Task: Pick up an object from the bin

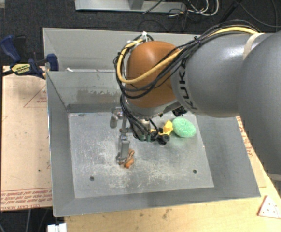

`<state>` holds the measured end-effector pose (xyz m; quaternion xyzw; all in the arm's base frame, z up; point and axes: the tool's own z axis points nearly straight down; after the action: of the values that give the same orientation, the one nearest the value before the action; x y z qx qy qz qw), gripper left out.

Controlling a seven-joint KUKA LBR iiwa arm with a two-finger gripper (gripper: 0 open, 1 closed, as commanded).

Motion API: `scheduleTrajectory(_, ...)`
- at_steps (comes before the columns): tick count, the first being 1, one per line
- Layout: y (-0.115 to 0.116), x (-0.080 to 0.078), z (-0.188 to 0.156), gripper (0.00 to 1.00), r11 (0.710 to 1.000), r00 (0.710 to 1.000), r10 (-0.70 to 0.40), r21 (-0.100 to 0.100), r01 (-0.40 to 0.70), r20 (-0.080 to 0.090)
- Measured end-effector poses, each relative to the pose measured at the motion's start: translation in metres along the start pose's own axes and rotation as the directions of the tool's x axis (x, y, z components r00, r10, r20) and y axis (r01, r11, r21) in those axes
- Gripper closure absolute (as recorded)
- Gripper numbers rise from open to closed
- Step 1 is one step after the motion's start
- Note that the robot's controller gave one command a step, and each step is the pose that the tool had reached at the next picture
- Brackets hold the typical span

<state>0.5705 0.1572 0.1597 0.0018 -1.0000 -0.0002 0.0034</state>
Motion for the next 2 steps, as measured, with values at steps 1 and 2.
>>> scheduleTrajectory(1,-0.001,-0.002,-0.005,0.0,1.0,1.0,0.003,-0.001,-0.003,0.007)
scheduleTrajectory(2,-0.012,0.007,-0.002,0.0,1.0,1.0,-0.024,-0.005,0.024,0.014)
